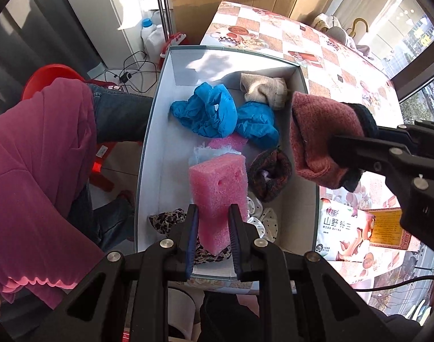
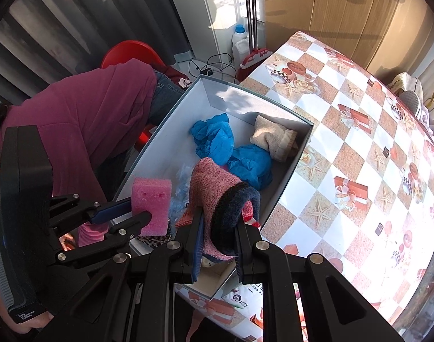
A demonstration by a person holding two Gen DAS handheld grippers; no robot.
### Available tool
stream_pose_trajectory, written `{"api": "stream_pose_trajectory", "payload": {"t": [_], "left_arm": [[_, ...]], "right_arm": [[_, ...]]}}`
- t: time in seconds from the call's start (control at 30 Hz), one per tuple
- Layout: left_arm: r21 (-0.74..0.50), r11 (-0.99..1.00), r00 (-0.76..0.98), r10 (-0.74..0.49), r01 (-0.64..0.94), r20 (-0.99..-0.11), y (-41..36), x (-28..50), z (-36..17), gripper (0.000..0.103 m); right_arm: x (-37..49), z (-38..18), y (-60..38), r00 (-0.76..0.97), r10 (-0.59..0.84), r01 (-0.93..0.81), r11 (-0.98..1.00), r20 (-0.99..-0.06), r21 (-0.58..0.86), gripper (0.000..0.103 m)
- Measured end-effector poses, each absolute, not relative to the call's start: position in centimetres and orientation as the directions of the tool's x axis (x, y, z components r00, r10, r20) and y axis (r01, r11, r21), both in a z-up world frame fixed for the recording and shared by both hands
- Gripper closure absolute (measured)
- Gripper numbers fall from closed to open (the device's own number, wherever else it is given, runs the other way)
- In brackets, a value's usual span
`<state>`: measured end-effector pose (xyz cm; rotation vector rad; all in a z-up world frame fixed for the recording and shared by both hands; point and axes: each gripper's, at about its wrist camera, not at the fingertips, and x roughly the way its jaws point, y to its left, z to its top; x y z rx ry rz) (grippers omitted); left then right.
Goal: Organize soft objects
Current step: 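Lower the pink sponge and pink knit hat into the box and open both tools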
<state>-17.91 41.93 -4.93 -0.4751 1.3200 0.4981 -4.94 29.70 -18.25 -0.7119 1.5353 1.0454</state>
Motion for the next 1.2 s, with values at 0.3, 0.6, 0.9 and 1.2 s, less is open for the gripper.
{"api": "stream_pose_trajectory", "payload": {"t": [0.3,0.6,0.9,1.2], "left_arm": [[-0.043,0.803,0.162,0.067,-0.595,-0.984,42.4,-17.5,-5.5,0.080],[-0.047,0.802,0.141,0.047,-0.595,-0.989,42.9,-16.9,-6.5,0.080],[-0.052,0.810,0.129,0.030,-0.584,-0.991,43.0,-16.2,-7.3,0.080],[-0.050,0.816,0.121,0.025,-0.575,-0.992,43.1,-16.0,-7.5,0.079]], "right_arm": [[-4.7,-19.3,30.4,-0.233,0.071,-0.874,0.422,-0.970,0.241,0.084],[-3.9,-21.0,30.9,-0.255,0.037,-0.865,0.439,-0.966,0.245,0.084],[-3.5,-21.9,31.4,-0.262,0.022,-0.863,0.443,-0.965,0.244,0.084],[-3.2,-22.2,32.1,-0.266,0.023,-0.859,0.448,-0.964,0.248,0.084]]}}
